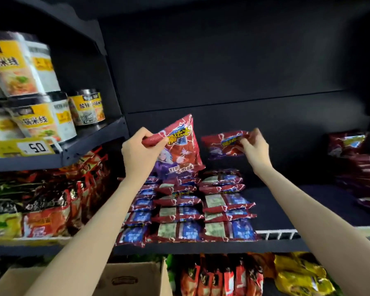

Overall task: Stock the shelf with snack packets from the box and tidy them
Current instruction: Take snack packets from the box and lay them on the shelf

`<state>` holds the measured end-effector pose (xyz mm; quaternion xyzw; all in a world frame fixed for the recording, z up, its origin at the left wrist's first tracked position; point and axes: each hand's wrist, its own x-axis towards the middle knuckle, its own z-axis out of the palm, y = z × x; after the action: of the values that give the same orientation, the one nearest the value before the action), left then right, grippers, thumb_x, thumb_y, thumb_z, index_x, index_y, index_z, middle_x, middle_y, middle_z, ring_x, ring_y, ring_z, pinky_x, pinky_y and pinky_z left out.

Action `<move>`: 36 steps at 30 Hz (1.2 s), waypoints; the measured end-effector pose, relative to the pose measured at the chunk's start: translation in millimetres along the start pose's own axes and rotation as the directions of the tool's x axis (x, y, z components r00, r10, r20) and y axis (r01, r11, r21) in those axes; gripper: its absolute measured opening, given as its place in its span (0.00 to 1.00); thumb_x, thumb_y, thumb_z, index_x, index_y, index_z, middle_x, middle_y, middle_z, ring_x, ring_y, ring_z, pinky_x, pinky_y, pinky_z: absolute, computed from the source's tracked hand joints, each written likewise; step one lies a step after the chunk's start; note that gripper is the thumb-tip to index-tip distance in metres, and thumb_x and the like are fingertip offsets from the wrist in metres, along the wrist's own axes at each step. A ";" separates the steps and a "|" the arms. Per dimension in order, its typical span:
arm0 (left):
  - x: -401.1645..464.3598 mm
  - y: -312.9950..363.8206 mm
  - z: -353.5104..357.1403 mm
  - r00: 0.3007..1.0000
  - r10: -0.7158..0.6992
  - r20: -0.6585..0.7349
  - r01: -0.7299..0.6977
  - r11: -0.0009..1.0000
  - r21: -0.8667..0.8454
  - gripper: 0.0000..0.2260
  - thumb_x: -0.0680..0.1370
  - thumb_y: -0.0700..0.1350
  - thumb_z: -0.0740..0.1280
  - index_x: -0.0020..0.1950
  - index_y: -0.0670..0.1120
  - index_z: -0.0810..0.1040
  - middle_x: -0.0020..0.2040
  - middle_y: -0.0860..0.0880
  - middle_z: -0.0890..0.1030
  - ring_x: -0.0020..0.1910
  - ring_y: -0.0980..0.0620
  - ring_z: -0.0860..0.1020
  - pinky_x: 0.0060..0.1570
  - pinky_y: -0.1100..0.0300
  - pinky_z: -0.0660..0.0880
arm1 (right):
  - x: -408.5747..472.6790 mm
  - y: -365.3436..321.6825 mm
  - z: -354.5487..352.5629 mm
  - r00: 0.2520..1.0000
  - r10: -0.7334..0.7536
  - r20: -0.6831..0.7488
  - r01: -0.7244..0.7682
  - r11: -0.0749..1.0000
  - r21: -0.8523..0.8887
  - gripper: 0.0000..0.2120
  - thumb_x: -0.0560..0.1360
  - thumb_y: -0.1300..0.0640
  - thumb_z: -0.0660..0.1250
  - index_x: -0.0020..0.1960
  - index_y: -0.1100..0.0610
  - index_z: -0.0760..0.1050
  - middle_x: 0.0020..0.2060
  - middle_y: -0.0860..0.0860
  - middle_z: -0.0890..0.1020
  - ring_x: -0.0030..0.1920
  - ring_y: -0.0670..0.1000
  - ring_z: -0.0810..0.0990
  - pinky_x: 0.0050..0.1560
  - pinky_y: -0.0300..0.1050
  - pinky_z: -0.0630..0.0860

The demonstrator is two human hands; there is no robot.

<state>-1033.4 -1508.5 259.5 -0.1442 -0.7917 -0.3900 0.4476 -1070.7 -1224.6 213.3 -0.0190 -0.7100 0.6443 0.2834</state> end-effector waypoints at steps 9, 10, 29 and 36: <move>24.7 -13.7 61.4 0.994 -0.082 -0.072 0.077 0.995 -0.069 0.14 0.72 0.49 0.72 0.35 0.47 0.70 0.30 0.59 0.72 0.30 0.64 0.73 0.35 0.69 0.67 | 7.5 67.3 11.3 0.958 0.164 0.237 -0.092 0.954 -0.286 0.09 0.75 0.63 0.67 0.44 0.50 0.72 0.45 0.53 0.81 0.46 0.52 0.79 0.45 0.43 0.74; 29.2 -12.4 70.9 0.995 -0.073 -0.073 0.068 0.996 -0.063 0.14 0.73 0.49 0.72 0.35 0.47 0.69 0.30 0.59 0.72 0.30 0.63 0.73 0.35 0.68 0.67 | 8.2 70.6 8.6 0.956 0.152 0.252 -0.064 0.942 -0.328 0.08 0.75 0.64 0.66 0.46 0.51 0.72 0.46 0.52 0.80 0.45 0.50 0.78 0.43 0.38 0.73; -21.2 -35.0 205.4 0.786 0.106 0.609 -0.239 0.961 0.141 0.08 0.76 0.45 0.67 0.52 0.44 0.72 0.51 0.48 0.76 0.50 0.48 0.75 0.44 0.56 0.71 | -1.7 78.5 -12.7 0.941 0.202 0.272 -0.118 0.948 -0.297 0.10 0.77 0.57 0.65 0.58 0.55 0.72 0.52 0.50 0.78 0.53 0.50 0.78 0.52 0.43 0.76; -18.3 -18.7 194.4 0.682 0.080 0.727 -0.586 0.654 0.479 0.19 0.79 0.54 0.56 0.65 0.45 0.71 0.59 0.46 0.78 0.61 0.46 0.73 0.63 0.50 0.63 | -10.3 70.0 -1.6 0.934 0.227 0.277 -0.155 0.954 -0.258 0.18 0.78 0.58 0.64 0.65 0.56 0.63 0.57 0.54 0.76 0.53 0.51 0.78 0.49 0.44 0.76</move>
<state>-1149.9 -1373.4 178.0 -0.2492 -0.9348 0.1002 0.2326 -1085.1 -1215.3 144.6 -0.0221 -0.8102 0.5767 0.1024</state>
